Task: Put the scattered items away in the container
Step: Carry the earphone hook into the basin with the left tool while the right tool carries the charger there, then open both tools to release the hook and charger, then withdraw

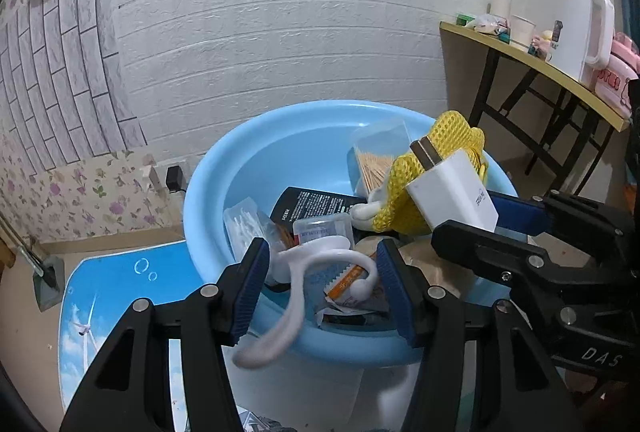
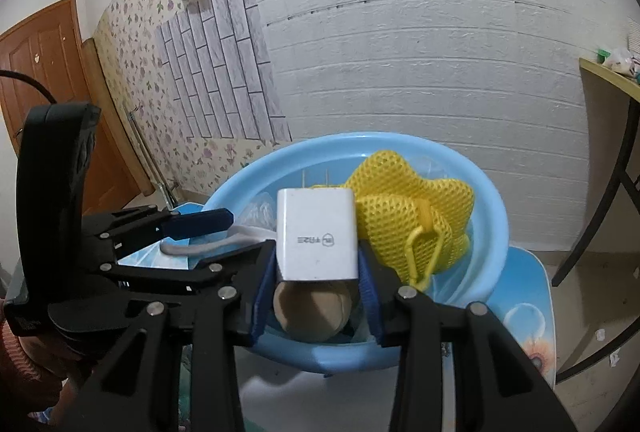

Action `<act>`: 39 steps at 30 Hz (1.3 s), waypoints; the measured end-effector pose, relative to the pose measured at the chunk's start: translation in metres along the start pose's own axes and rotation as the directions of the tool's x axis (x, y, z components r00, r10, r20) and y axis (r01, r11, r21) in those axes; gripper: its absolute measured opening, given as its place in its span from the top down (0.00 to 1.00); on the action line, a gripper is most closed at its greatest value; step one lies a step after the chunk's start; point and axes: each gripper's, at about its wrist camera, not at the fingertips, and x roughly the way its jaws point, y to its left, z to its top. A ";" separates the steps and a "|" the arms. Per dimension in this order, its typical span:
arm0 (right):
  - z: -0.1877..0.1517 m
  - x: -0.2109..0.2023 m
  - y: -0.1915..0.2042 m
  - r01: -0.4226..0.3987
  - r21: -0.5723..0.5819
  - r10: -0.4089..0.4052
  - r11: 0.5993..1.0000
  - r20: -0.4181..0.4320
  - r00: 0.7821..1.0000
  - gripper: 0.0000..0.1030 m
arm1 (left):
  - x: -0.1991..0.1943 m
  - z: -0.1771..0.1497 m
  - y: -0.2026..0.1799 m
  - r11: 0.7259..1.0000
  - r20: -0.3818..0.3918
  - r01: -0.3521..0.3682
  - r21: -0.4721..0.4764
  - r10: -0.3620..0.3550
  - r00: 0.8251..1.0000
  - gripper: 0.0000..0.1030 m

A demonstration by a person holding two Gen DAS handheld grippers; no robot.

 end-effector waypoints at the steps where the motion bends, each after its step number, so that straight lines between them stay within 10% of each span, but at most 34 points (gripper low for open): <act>1: 0.001 0.000 0.000 -0.001 0.002 0.001 1.000 -0.006 1.000 0.63 | -0.001 0.000 0.001 1.000 0.002 0.002 -0.005 -0.002 1.000 0.45; 27: -0.004 -0.037 0.012 0.104 0.053 -0.103 0.993 -0.027 0.994 0.56 | -0.061 -0.033 0.016 0.998 0.057 -0.003 -0.055 0.006 0.998 0.33; 39: -0.024 -0.055 0.023 0.105 0.069 -0.104 0.992 -0.016 0.994 0.56 | -0.069 -0.068 0.031 0.996 0.031 -0.052 -0.075 0.054 0.998 0.06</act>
